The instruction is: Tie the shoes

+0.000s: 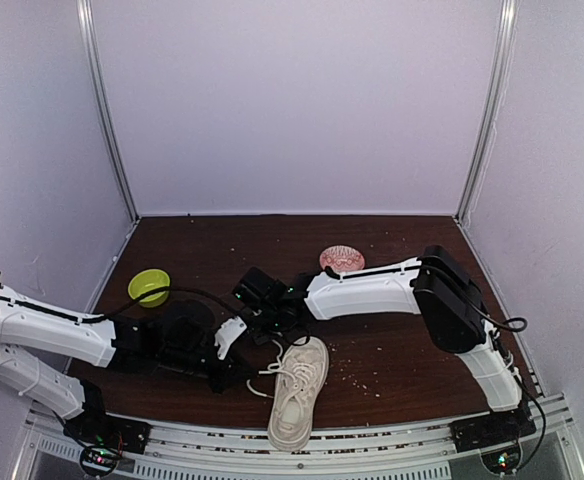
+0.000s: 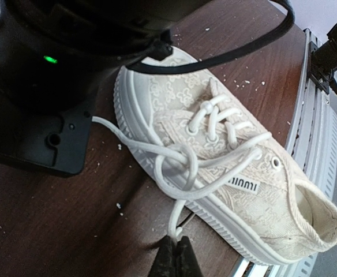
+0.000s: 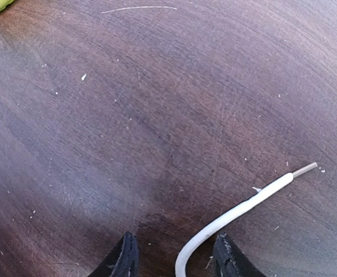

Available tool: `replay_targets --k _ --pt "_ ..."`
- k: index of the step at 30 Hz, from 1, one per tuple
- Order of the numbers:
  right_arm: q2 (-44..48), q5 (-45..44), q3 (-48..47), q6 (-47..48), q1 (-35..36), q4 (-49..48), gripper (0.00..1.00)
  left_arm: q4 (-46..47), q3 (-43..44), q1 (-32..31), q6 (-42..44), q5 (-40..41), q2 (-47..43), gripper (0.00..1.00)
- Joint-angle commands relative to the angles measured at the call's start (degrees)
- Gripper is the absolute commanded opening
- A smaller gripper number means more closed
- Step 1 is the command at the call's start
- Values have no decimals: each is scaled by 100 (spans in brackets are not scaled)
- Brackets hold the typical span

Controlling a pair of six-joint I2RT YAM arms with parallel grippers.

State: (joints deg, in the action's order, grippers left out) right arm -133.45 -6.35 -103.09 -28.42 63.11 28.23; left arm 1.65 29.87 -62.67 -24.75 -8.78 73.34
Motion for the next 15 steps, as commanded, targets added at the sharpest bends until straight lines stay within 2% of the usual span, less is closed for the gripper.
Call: replay_targets --k 1,4,9,11,15 --pt "-341 87 -122 20 73 145 45 417 36 -52 159 -126 15 0" --pt "-436 -137 -150 0 79 321 44 418 36 -52 155 -116 9 0" --pt "-496 -535 -158 -58 71 579 32 427 53 -52 155 -99 20 0" --pt "-497 -674 -205 -93 70 678 25 412 62 -52 155 -97 23 0" --pt "-436 -847 -206 -173 53 765 3 382 55 -52 155 -67 -16 0"
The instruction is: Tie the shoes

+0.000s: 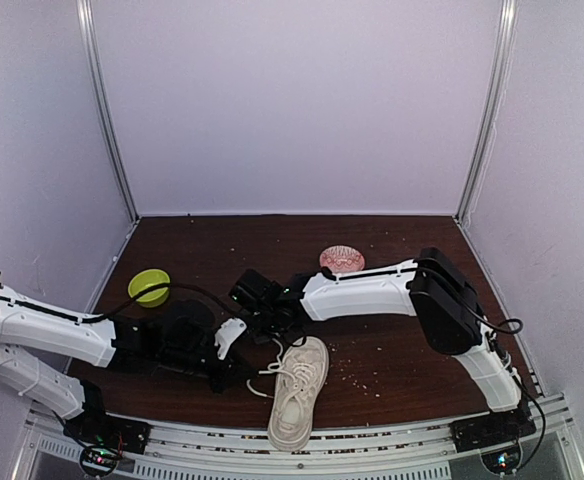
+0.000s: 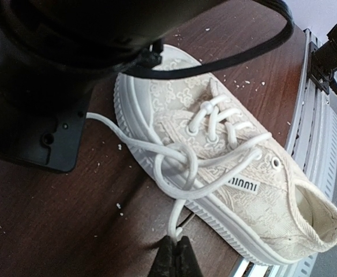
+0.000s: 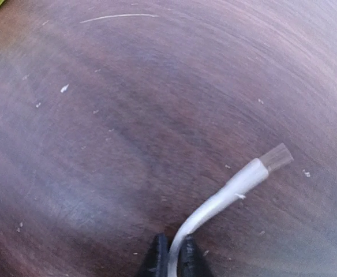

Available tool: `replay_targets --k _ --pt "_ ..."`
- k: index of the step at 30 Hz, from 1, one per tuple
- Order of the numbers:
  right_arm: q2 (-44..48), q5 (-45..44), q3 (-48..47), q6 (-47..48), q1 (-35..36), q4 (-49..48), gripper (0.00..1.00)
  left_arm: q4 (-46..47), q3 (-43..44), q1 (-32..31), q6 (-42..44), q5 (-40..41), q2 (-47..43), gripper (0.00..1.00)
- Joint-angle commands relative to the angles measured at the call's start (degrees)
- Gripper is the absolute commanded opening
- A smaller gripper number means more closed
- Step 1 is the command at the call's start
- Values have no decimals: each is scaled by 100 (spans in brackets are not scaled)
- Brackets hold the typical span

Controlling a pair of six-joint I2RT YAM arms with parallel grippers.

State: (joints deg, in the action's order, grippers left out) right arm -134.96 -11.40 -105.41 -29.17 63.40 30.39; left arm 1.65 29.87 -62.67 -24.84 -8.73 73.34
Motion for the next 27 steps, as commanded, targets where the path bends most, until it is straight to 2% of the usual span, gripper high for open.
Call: replay_targets --k 1,8,15,21,27 --pt "-241 -346 66 -118 10 528 0 375 42 -51 164 -68 -33 0" --pt "700 -378 809 -133 -228 -225 0 411 -59 -44 26 211 -194 0" --pt "2169 -953 1605 222 -525 -424 0 317 43 -9 -18 482 -252 0" --pt "3674 -1319 3054 193 -797 -529 0 321 123 1 -43 372 -303 0" --pt "5177 -1923 4447 -124 -837 -9 0 133 208 1 -6 196 -389 0"
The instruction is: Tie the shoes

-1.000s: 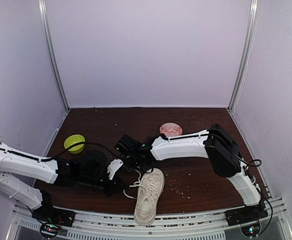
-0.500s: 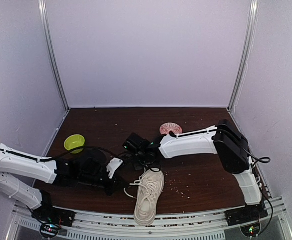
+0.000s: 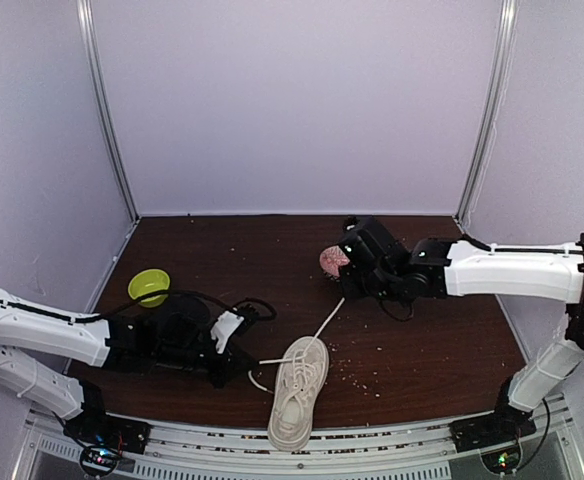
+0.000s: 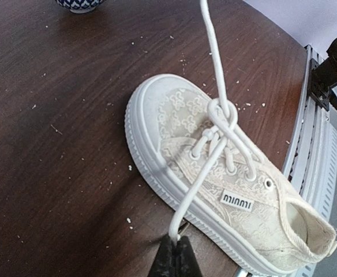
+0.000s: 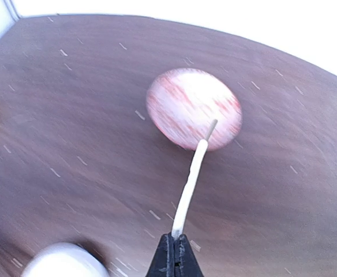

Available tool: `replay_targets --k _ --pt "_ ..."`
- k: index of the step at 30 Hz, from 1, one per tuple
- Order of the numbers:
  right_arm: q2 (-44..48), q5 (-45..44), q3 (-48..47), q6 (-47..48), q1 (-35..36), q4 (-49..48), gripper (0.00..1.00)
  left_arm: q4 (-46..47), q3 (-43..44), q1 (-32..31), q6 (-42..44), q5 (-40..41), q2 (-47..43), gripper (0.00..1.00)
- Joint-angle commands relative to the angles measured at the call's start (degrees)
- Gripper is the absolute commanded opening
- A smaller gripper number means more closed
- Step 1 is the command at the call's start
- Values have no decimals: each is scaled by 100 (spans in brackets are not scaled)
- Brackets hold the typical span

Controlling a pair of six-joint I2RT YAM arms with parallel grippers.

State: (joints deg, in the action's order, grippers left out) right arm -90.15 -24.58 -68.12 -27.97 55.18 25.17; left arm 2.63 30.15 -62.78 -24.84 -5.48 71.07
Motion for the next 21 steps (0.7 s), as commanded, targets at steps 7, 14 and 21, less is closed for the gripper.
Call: replay_targets --k 7,14,21 --pt "2117 -353 2206 -1008 -20 739 0 -468 190 24 -138 126 -368 0" --pt "3403 1481 3035 -370 458 -1266 0 95 347 369 -470 -334 -112 0" --pt "3034 2101 2375 306 2269 -2804 0 794 1096 734 -443 -1059 380 0"
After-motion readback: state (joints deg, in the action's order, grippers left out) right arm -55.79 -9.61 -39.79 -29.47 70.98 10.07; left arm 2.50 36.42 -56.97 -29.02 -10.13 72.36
